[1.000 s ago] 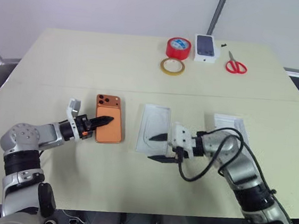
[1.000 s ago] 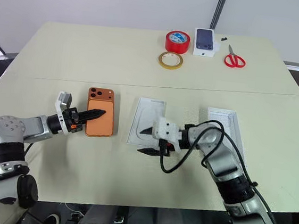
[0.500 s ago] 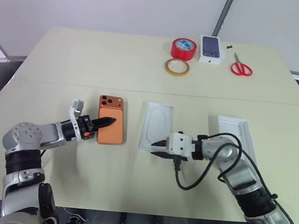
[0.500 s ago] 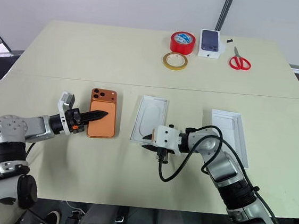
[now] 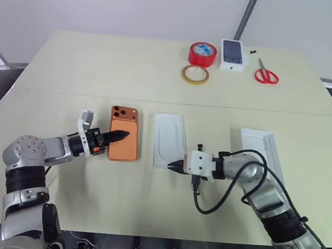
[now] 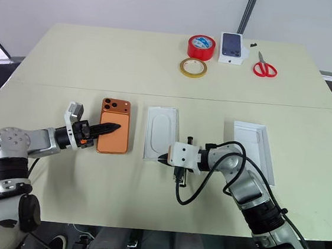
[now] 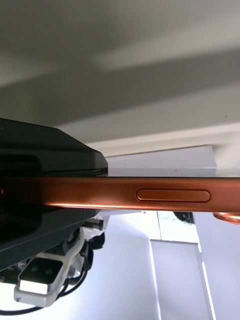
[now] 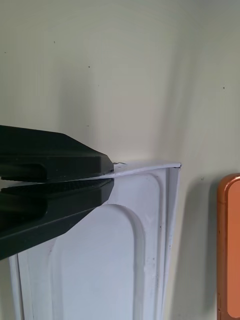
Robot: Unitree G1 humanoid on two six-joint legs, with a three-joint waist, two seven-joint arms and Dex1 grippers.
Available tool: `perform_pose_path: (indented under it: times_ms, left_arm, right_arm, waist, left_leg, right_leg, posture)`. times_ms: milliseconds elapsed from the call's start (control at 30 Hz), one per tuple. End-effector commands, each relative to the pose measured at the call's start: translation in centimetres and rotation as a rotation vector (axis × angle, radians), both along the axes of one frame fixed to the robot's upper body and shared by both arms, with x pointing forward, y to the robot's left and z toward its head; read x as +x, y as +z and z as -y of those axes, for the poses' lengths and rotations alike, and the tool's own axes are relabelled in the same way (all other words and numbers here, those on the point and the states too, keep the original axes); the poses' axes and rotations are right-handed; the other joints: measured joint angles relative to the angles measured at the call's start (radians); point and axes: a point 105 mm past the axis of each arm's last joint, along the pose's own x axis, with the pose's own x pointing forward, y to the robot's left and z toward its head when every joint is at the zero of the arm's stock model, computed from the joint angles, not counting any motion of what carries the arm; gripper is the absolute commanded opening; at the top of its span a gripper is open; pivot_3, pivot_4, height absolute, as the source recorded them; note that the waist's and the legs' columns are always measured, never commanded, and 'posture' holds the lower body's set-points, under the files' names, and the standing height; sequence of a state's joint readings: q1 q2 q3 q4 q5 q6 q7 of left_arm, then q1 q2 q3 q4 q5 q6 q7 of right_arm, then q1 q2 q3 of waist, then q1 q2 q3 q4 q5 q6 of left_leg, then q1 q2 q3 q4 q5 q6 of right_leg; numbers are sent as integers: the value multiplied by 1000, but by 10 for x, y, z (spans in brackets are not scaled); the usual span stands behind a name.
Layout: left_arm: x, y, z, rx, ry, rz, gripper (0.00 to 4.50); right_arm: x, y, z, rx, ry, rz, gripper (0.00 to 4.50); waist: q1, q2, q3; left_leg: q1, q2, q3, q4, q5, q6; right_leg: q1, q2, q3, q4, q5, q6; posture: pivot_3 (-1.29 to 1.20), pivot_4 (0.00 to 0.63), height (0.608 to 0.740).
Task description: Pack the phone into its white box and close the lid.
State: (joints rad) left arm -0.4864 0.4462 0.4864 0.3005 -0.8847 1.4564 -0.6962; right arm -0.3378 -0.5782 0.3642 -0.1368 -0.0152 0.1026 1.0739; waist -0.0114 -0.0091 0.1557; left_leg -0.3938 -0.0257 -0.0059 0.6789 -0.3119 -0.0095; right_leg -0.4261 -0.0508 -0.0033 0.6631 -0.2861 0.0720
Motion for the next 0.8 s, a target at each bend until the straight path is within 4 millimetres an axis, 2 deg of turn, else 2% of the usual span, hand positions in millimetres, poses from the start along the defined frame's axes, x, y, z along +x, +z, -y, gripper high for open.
perform_pose_path:
  times_ms: [33, 200, 333, 467, 567, 733, 800]
  left_arm:
    - [4, 24, 0, -36, -6, 97, 0]
    - [8, 36, 9, -91, -24, 120, 0]
    - [11, 45, 19, -129, -42, 139, 0]
    - [13, 50, 30, -163, -60, 149, 0]
    - [13, 45, 41, -162, -80, 133, 0]
    - [15, 41, 49, -161, -91, 121, 0]
    - [14, 40, 52, -156, -103, 118, 0]
  right_arm:
    - [-11, 4, 9, -8, 15, -18, 34]
    - [-31, 2, 27, -45, 0, -51, 34]
    - [-43, 2, 26, -34, -23, -75, 34]
    - [-36, 8, 17, 37, -101, -91, 34]
    - [-30, 13, 8, 95, -146, -111, 34]
    - [-36, 12, 9, 85, -134, -144, 34]
    - [-39, 11, 12, 68, -115, -150, 658]
  waist:
    - [2, 0, 0]
    - [21, -1, 0]
    - [23, -1, 0]
    - [20, -2, 1]
    - [18, -2, 1]
    - [22, -4, 2]
    - [22, -4, 2]
  left_leg:
    - [0, 0, 0, 0, 0, 0]
    - [0, 0, 0, 2, 0, 1]
    - [0, 0, 0, 3, -2, 3]
    - [0, 0, 0, 3, -1, 2]
    - [0, 0, 0, 3, 0, 0]
    - [0, 0, 0, 3, 0, -1]
    - [0, 0, 0, 3, 1, -1]
  right_leg:
    - [0, 0, 0, 0, 0, 0]
    - [2, 0, 0, -1, 0, 0]
    - [2, 0, 0, -1, 0, 0]
    - [2, 0, 0, -1, 0, 0]
    - [2, 0, 0, 0, 0, 0]
    - [2, 0, 0, 0, 0, 0]
    - [2, 0, 0, 0, 0, 0]
  posture:
    - [0, 150, 740]
    - [0, 150, 740]
    - [0, 150, 740]
    - [0, 150, 740]
    - [0, 150, 740]
    - [0, 150, 740]
    - [0, 150, 740]
